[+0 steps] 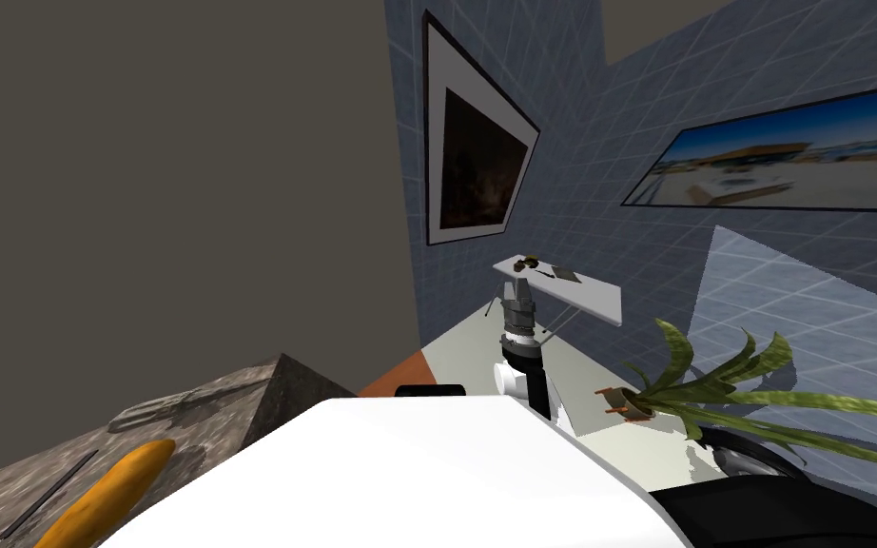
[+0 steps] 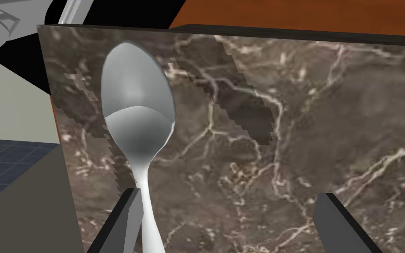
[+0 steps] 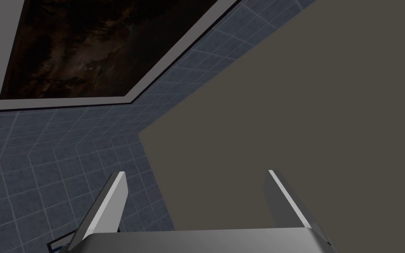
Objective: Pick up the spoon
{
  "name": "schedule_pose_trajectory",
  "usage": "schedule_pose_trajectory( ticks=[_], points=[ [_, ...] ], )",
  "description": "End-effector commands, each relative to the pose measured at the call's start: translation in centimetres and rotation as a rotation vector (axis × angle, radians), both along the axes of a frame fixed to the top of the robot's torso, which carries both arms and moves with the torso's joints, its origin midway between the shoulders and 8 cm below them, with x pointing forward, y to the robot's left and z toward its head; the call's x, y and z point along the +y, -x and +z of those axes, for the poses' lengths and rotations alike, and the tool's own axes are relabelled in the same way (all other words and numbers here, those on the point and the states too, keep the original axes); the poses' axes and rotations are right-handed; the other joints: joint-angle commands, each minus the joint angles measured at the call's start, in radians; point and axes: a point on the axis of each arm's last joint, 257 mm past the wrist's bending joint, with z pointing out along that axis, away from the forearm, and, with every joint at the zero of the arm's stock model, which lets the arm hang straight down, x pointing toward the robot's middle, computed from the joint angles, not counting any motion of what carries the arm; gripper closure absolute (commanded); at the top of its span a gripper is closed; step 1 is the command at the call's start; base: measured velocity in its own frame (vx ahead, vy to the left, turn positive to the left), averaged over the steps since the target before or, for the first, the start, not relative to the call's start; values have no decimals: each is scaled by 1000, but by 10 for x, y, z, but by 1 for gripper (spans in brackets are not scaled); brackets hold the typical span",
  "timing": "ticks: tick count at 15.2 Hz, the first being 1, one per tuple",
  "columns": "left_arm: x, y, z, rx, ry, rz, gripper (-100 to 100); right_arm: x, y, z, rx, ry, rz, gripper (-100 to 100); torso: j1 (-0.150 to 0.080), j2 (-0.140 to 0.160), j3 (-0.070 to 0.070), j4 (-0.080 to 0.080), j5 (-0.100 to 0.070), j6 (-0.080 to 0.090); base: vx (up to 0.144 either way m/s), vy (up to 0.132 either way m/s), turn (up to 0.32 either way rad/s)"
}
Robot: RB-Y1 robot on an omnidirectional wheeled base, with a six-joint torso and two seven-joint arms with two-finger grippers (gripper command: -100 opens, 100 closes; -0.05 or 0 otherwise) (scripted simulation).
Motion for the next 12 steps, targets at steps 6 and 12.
schedule_pose_trajectory(
  ticks=[6, 12],
  points=[
    [-2, -8, -21, 3, 5, -14, -100, 0, 0, 0, 0, 0, 0, 0, 3, 0, 0, 0, 1, 0, -3, 28, 28],
    [0, 0, -3, 2, 0, -1, 100, 0, 0, 0, 0, 0, 0, 0, -2, -1, 0, 0, 0, 0, 3, -16, -27]
  ],
)
